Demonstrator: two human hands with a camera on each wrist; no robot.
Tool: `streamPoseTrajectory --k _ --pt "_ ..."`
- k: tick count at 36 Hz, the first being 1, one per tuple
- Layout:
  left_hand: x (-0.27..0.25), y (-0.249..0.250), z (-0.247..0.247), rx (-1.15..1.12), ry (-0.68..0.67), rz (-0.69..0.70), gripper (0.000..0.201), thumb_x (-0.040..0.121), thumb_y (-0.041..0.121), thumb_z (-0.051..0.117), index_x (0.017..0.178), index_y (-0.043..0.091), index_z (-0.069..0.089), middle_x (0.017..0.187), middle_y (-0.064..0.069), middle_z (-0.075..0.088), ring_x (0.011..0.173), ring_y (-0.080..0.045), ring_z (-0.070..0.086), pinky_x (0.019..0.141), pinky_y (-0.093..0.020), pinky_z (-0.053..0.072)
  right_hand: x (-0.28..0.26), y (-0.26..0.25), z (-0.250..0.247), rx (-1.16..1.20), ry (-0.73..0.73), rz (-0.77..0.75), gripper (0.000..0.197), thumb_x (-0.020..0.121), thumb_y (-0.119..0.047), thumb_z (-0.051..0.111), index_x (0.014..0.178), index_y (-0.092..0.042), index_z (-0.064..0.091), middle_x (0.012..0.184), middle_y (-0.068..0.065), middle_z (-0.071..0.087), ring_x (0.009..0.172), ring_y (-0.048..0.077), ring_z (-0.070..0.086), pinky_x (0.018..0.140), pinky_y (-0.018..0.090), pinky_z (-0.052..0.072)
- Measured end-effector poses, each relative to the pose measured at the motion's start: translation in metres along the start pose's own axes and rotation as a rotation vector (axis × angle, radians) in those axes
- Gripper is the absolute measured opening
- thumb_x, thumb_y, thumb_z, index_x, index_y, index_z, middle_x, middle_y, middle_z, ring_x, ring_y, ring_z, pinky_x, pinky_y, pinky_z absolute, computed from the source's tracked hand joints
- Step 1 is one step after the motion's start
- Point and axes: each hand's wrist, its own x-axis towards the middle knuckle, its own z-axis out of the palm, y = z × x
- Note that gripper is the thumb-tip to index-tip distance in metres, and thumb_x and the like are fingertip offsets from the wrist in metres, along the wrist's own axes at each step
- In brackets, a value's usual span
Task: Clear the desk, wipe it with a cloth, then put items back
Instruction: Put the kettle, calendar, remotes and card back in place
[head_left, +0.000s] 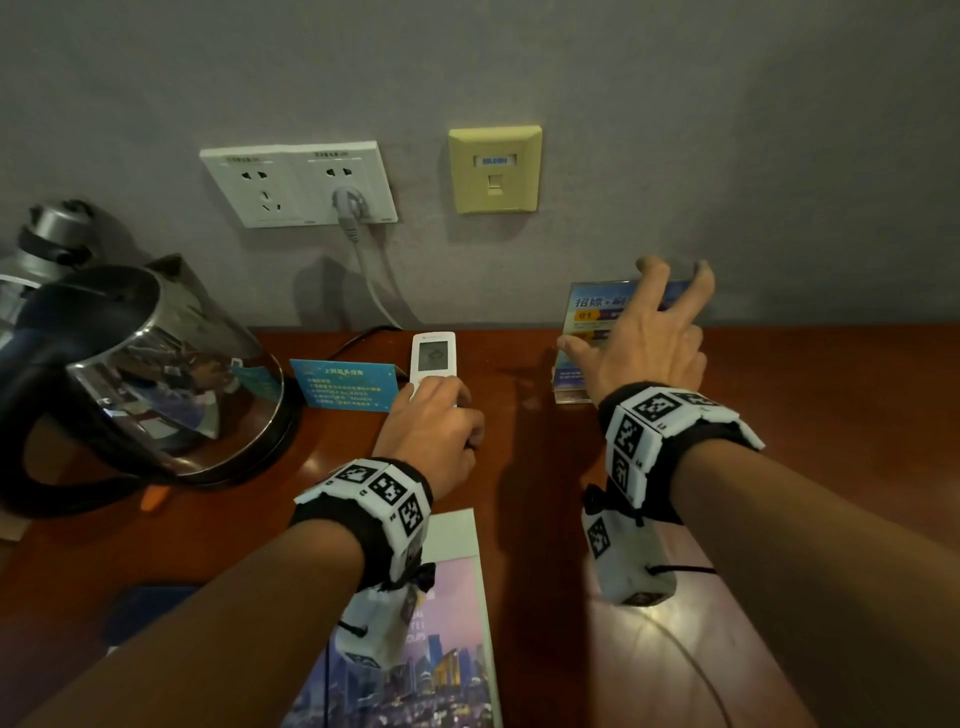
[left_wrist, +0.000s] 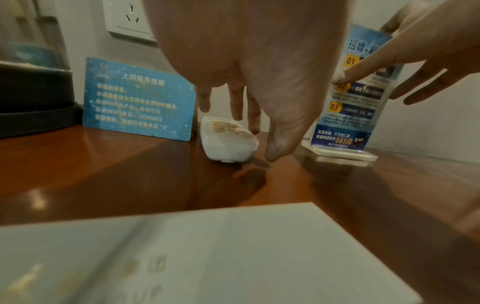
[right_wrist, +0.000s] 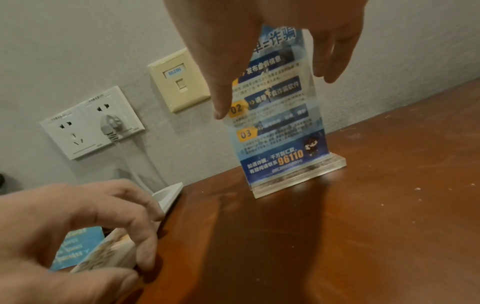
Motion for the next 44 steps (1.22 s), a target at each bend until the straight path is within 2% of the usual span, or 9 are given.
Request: streamPoseTrajectory --k 8,14,21,25,30,34,38,44 --pt "-0.002 0.007 -0.014 -0.02 0.013 0.001 0.011 0.087 0.033 0.063 0.098 0.034 0.065 0.121 0.009 0.045 0.118 -0.014 0.038 0.102 -0.034 0.031 -0.005 0.003 -0.014 -0.047 0.014 -0.032 0.094 0.068 -0.046 0.082 0.139 -0.028 0.024 0.156 0.013 0.003 0.128 0.043 0.038 0.095 0.054 0.042" --pt "-0.008 0.022 -0.024 -0.047 0.03 -0.005 0.02 0.09 0.031 0.059 0.11 0.031 0.061 0.116 0.008 0.05 0.112 -0.013 0.044 0.096 -0.032 0.04 -0.015 0.018 -0.036 -0.081 0.022 -0.032 0.092 0.07 -0.046 0.081 0.14 -0.025 0.025 0.155 0.012 0.009 0.132 0.039 0.033 0.097 0.053 0.041" --pt "-0.012 0.06 -0.032 -0.09 0.043 0.022 0.031 0.091 0.03 0.057 0.122 0.031 0.054 0.121 0.007 0.049 0.112 -0.014 0.045 0.093 -0.031 0.042 -0.031 0.058 -0.069 -0.127 0.032 0.039 0.098 0.07 -0.048 0.08 0.144 -0.025 0.021 0.152 0.01 0.019 0.132 0.032 0.034 0.097 0.052 0.041" --pt "-0.006 0.095 -0.036 -0.147 0.081 0.048 0.036 0.091 0.031 0.056 0.127 0.029 0.05 0.125 0.005 0.049 0.113 -0.015 0.046 0.092 -0.033 0.045 -0.042 0.093 -0.088 -0.158 0.034 0.103 0.088 0.075 -0.046 0.077 0.142 -0.024 0.024 0.144 0.011 0.031 0.126 0.033 0.039 0.094 0.05 0.04" --pt "0.01 0.152 -0.038 -0.21 0.086 0.068 0.04 0.093 0.036 0.054 0.131 0.028 0.046 0.127 0.002 0.048 0.117 -0.019 0.048 0.092 -0.036 0.047 -0.049 0.15 -0.114 -0.186 -0.04 0.216 0.077 0.079 -0.053 0.069 0.138 -0.027 0.026 0.132 0.012 0.043 0.122 0.034 0.043 0.094 0.049 0.037" --pt "0.021 0.203 -0.034 -0.237 0.06 0.099 0.041 0.094 0.039 0.053 0.132 0.027 0.044 0.126 0.002 0.047 0.116 -0.019 0.048 0.091 -0.035 0.046 -0.048 0.201 -0.138 -0.194 -0.113 0.313 0.071 0.079 -0.056 0.067 0.133 -0.027 0.032 0.131 0.012 0.045 0.123 0.034 0.043 0.096 0.049 0.037" --pt "0.033 0.255 -0.028 -0.219 0.026 0.143 0.043 0.093 0.04 0.053 0.133 0.026 0.044 0.129 0.001 0.047 0.117 -0.021 0.048 0.093 -0.038 0.045 -0.05 0.252 -0.16 -0.21 -0.128 0.392 0.068 0.077 -0.056 0.068 0.13 -0.027 0.037 0.133 0.011 0.046 0.124 0.033 0.044 0.097 0.048 0.038" --pt "0.053 0.326 -0.023 -0.201 -0.018 0.195 0.045 0.094 0.041 0.052 0.135 0.026 0.041 0.131 0.001 0.046 0.119 -0.021 0.046 0.092 -0.036 0.046 -0.044 0.321 -0.19 -0.229 -0.167 0.461 0.067 0.08 -0.053 0.068 0.13 -0.023 0.035 0.134 0.013 0.043 0.125 0.033 0.042 0.097 0.048 0.04"
